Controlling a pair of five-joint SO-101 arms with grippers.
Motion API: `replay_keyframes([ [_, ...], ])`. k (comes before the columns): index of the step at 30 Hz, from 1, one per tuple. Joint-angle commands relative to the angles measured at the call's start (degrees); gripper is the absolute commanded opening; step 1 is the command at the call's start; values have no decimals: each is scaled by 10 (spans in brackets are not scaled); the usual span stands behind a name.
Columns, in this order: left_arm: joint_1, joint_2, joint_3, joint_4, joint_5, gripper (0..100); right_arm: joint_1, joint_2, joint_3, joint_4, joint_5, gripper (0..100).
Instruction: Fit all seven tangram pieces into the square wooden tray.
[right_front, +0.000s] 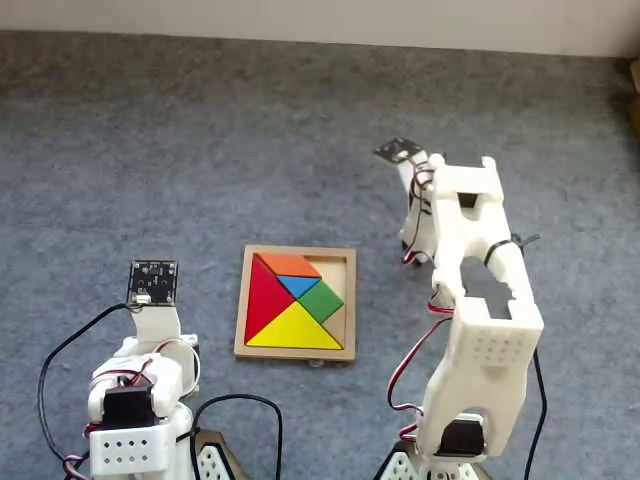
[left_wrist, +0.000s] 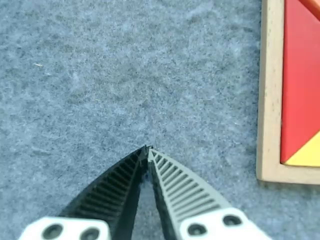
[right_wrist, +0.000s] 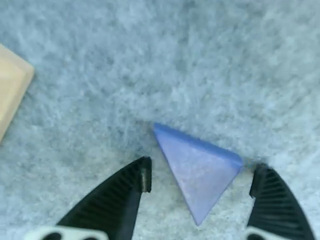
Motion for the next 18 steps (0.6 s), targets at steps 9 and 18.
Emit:
replay_keyframes([
  [9, 0, -18, 11, 4, -4, 14, -11, -12, -27, -37, 8, 311],
  [18, 0, -18, 11, 4, -4, 14, -20, -12, -23, -51, 8, 284],
])
